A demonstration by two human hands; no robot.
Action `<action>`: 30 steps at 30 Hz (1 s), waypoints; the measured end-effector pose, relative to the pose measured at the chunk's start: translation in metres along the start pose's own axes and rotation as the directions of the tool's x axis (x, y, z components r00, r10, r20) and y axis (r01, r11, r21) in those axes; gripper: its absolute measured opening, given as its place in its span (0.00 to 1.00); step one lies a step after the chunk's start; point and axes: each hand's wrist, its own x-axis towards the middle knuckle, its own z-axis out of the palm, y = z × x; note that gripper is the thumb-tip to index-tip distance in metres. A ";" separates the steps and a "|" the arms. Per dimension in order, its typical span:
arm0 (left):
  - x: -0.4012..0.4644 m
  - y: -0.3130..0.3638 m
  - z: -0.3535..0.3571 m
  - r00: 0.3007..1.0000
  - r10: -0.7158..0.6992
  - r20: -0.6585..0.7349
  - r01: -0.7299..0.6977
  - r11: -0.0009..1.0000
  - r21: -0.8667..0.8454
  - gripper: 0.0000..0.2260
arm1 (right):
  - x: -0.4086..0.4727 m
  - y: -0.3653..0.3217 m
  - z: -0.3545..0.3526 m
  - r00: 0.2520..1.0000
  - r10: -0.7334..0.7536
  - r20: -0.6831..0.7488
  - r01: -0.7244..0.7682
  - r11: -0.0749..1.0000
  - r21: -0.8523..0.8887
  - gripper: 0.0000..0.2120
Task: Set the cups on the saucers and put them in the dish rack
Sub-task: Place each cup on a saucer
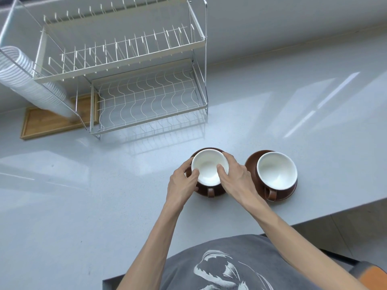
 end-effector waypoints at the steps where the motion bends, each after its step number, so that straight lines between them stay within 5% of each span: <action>1: 0.000 0.000 0.000 1.000 0.003 0.002 -0.003 1.000 -0.002 0.23 | 0.000 0.001 0.000 1.000 -0.001 0.001 0.001 1.000 0.003 0.23; 24: 0.005 -0.002 -0.008 0.998 0.045 -0.040 -0.044 0.999 0.025 0.17 | 0.016 0.013 -0.007 0.994 -0.073 -0.085 0.062 0.990 -0.123 0.18; 30: 0.009 -0.006 -0.009 0.993 0.058 -0.103 -0.052 0.997 0.062 0.16 | 0.024 0.014 -0.010 0.998 -0.009 -0.065 0.007 0.999 -0.032 0.19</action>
